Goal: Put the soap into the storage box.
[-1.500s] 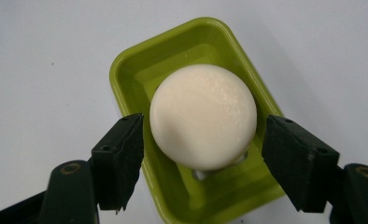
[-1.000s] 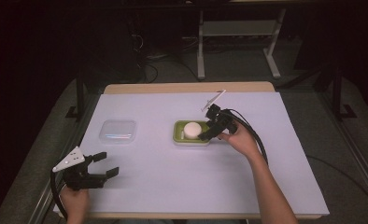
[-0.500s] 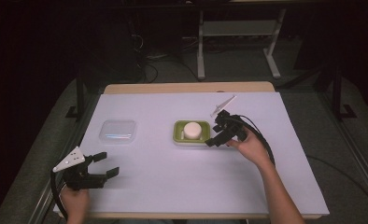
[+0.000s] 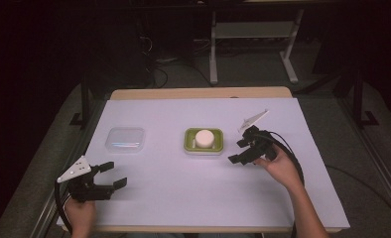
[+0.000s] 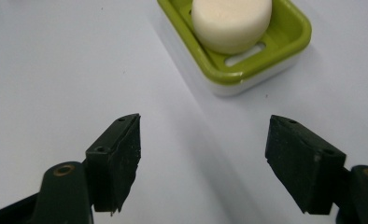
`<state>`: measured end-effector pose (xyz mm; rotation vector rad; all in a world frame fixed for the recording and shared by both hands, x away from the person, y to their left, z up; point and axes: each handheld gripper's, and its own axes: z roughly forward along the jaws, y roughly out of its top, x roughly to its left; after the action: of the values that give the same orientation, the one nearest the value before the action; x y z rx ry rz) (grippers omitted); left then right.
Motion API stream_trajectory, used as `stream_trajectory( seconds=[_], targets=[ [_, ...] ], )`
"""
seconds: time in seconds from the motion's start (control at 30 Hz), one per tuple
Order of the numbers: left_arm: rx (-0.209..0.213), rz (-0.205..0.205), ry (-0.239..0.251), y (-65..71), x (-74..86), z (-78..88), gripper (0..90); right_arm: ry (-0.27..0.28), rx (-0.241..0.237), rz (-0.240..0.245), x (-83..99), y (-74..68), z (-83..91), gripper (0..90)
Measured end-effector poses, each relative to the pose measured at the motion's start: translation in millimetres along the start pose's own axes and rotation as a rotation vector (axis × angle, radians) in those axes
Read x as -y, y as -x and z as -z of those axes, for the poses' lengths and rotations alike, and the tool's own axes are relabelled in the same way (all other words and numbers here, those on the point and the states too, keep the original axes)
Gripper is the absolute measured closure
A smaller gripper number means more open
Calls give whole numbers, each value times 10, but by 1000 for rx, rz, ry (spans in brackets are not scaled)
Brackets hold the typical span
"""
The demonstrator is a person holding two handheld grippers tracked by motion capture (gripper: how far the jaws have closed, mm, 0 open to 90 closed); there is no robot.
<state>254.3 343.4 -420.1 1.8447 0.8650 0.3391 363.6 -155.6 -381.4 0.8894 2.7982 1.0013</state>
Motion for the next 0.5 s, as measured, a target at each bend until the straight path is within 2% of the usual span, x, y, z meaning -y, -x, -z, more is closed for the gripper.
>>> stream_trajectory(
  seconds=[0.13,0.17,0.33,0.37,0.5],
  targets=[
    [-2,-3,-1,6,-2,3,145,5,8,-7,185,-45,53,260],
    [-2,-2,-1,5,-1,0,145,5,8,-7,185,-45,53,260],
    [-1,0,-2,9,0,-12,145,8,9,-37,404,-72,87,251],
    [0,1,-1,10,0,-17,145,13,7,-53,494,-84,102,249],
    [0,-3,-7,11,2,-23,145,12,15,-62,621,-110,113,250]
  ],
)
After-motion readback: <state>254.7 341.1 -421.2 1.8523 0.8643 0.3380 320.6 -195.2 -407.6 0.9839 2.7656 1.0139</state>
